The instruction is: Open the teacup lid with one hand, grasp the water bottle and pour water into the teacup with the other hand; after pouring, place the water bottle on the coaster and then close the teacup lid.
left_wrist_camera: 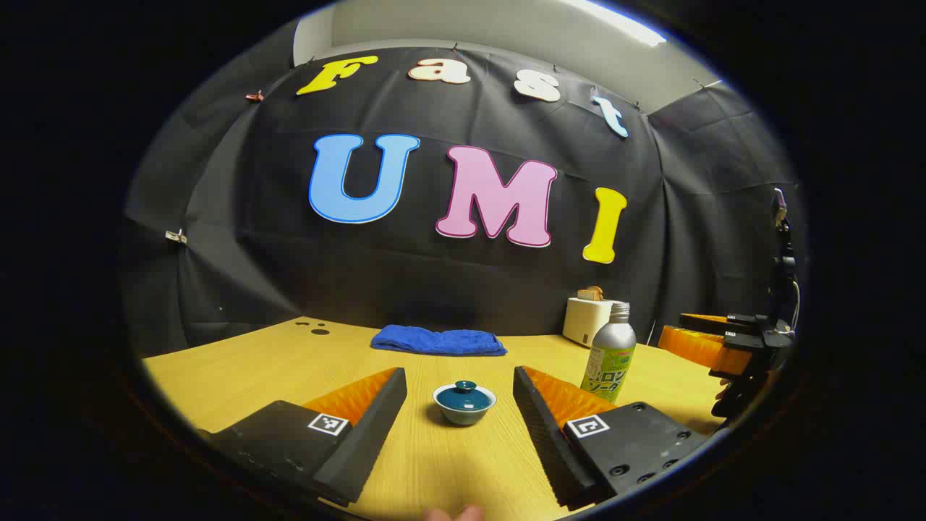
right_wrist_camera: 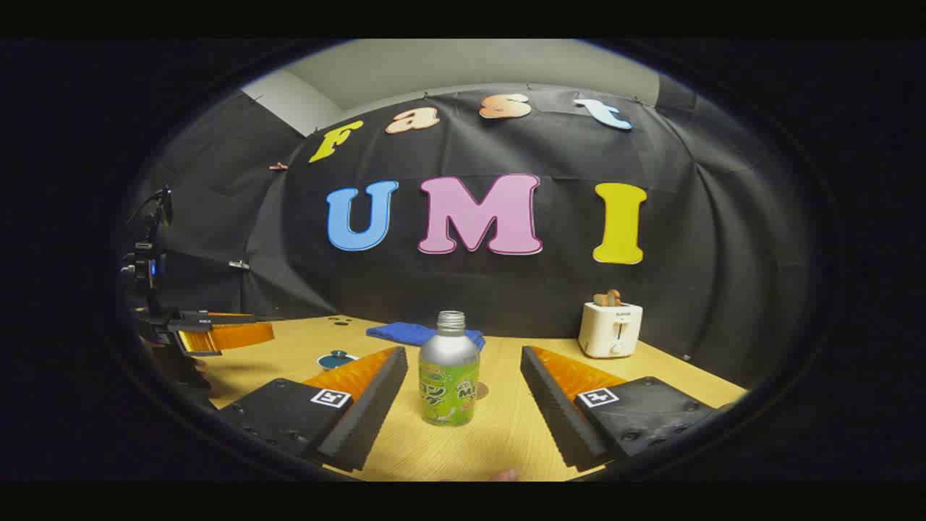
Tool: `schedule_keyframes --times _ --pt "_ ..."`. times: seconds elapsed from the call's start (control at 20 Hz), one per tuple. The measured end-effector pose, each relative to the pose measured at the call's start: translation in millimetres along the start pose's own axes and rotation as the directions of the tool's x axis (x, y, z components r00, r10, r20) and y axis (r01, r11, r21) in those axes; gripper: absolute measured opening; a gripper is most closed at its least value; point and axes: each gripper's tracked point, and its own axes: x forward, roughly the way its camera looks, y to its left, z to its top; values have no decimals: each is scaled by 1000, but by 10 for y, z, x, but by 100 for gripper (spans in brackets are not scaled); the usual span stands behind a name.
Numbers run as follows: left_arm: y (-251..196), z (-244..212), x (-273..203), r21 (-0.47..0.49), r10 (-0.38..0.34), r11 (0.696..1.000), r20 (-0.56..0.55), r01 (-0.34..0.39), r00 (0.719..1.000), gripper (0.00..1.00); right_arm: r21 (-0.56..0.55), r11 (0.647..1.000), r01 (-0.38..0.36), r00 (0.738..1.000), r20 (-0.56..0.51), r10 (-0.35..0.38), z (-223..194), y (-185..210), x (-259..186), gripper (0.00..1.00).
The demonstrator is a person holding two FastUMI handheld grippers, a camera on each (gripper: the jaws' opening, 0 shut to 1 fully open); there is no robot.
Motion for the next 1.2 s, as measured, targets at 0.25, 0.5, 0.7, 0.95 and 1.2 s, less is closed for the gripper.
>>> schedule_keyframes --times 0.25,0.5,0.7,0.95,1.2 --pt "-60 -55 79 12 -4 1000 -13 4 1000 94 11 1000 -4 1000 4 4 -16 -1 -48 98" --pt "-59 -171 164 16 4 1000 -32 -3 999 94 1 1000 -21 1000 5 21 -35 58 -94 98" --pt "-13 -258 312 12 18 1000 -52 -17 998 94 2 1000 -21 1000 1 21 -51 33 -119 96" --pt "65 -442 574 -9 34 999 -120 -35 992 94 4 1000 -8 1000 10 8 2 -44 -155 96" --pt "78 -597 878 33 46 999 -188 -40 981 94 9 1000 -3 1000 17 3 33 -86 -169 98"
